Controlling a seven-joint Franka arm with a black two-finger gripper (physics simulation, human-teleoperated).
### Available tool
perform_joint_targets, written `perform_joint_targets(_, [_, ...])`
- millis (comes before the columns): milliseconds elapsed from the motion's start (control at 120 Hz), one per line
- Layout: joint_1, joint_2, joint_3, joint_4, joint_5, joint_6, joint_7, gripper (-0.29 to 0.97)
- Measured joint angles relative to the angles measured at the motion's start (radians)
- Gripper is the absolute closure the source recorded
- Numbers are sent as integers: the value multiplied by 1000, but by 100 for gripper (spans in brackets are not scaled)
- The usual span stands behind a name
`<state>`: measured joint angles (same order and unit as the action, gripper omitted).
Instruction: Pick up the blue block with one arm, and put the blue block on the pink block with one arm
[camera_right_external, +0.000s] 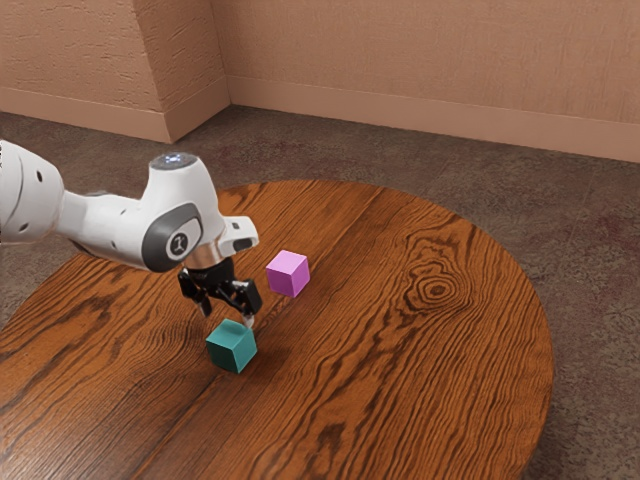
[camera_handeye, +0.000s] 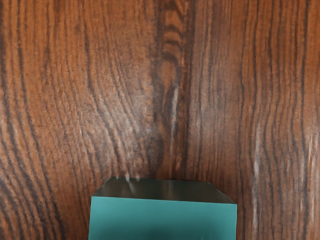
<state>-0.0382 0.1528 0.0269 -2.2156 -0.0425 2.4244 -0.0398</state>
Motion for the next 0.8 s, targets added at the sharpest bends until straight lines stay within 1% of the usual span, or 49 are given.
perform_joint_targets(225, [0,10,-1,-32,-20,34,53,0])
perform_joint_targets(800, [14,127,-2,-21,-46,125,173,0])
